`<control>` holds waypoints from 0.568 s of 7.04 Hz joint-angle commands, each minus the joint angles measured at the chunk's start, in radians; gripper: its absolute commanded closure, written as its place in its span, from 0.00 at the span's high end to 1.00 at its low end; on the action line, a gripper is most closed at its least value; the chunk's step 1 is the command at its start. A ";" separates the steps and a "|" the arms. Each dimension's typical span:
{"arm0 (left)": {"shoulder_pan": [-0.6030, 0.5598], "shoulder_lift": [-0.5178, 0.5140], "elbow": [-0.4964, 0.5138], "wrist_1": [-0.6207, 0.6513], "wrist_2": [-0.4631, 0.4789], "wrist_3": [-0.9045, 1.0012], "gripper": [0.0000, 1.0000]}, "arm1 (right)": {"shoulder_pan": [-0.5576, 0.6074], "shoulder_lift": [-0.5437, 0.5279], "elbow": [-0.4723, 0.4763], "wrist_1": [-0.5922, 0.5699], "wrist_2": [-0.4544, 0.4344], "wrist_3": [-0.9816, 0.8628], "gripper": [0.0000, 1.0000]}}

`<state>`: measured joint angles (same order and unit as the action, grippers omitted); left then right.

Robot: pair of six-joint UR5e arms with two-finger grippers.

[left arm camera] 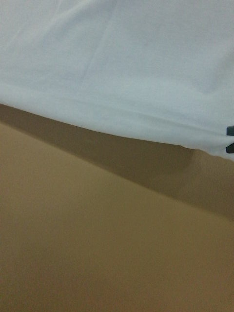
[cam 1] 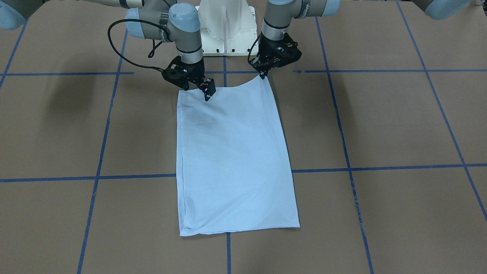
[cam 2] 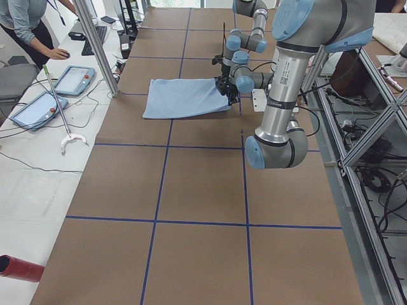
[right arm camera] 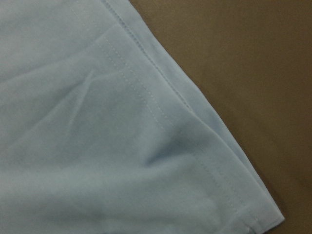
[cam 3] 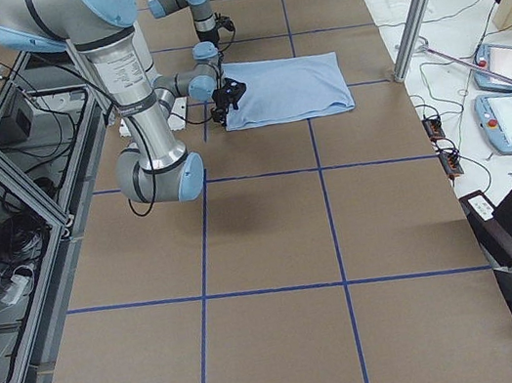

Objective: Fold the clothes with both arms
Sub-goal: 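Press both grippers on the shirt's near corners, adjusting the edge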

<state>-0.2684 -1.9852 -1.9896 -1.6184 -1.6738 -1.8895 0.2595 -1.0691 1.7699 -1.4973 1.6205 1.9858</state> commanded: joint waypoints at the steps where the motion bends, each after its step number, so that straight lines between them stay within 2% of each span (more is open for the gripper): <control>1: 0.000 -0.001 0.000 0.000 0.000 0.000 0.00 | 0.003 -0.003 0.006 -0.001 0.002 0.001 1.00; 4: 0.000 0.000 0.000 0.000 0.000 0.000 0.00 | -0.006 -0.019 0.014 -0.001 -0.004 0.016 1.00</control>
<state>-0.2684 -1.9862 -1.9896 -1.6184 -1.6736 -1.8894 0.2595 -1.0836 1.7826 -1.4987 1.6199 1.9938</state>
